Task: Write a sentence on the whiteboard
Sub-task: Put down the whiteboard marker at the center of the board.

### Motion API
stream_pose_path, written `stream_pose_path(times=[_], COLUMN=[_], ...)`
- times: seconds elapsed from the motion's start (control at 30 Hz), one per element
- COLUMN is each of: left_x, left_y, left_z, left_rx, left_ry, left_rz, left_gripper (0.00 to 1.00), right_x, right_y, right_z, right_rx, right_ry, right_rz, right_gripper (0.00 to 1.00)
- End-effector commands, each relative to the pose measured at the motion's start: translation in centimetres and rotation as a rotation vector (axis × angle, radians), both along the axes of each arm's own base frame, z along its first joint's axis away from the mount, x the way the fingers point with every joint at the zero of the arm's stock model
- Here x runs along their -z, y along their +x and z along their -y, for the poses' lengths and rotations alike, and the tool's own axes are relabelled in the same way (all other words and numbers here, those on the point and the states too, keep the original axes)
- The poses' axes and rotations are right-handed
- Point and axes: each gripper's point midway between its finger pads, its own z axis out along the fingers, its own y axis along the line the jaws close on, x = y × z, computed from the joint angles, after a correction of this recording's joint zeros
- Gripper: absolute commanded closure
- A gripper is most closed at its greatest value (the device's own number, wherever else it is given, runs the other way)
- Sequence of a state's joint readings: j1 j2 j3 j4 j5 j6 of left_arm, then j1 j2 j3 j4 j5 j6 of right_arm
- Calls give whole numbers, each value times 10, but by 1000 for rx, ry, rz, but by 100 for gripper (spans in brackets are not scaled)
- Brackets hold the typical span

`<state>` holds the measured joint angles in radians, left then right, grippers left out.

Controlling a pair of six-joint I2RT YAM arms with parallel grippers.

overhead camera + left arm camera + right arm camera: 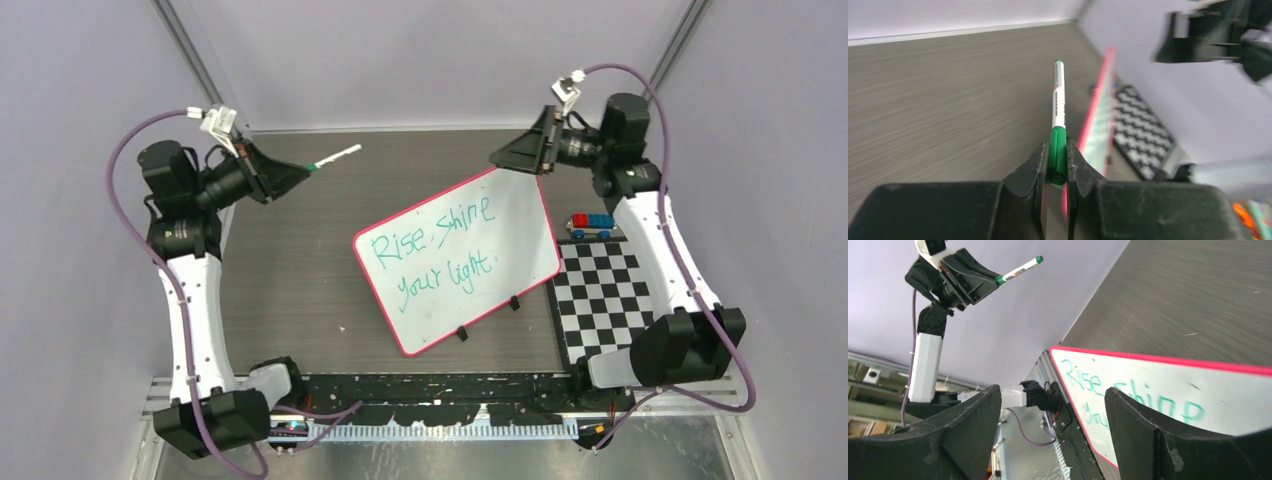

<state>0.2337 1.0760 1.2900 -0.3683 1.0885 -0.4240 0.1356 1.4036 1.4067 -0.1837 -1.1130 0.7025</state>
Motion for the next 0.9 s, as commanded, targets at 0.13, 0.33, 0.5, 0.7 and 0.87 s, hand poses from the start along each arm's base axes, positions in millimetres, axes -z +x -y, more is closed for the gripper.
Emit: stream_pose_path(times=[0.13,0.33,0.5,0.7,0.87], left_x=[131,211,267,314,334], left_y=[33,33,27,22,13], left_z=[-119,-152,-165,-172,-173], left_rx=[-350,-378,-358,-325,-285], left_ry=[424,621,712,765,796], left_rz=[-179,-263,-326,-380,-421], left_gripper=[100,100,100,100,95], right_x=[16,52,84,99,106], right_y=[-10,-9,-17,-24,-31], right_z=[85,124,137,142,146], right_rx=[116,216,232,244,239], right_ry=[-25,-126,-301,-378,-438], right_rz=[71,28,12,20,29], right_gripper=[18,18,18,17,17])
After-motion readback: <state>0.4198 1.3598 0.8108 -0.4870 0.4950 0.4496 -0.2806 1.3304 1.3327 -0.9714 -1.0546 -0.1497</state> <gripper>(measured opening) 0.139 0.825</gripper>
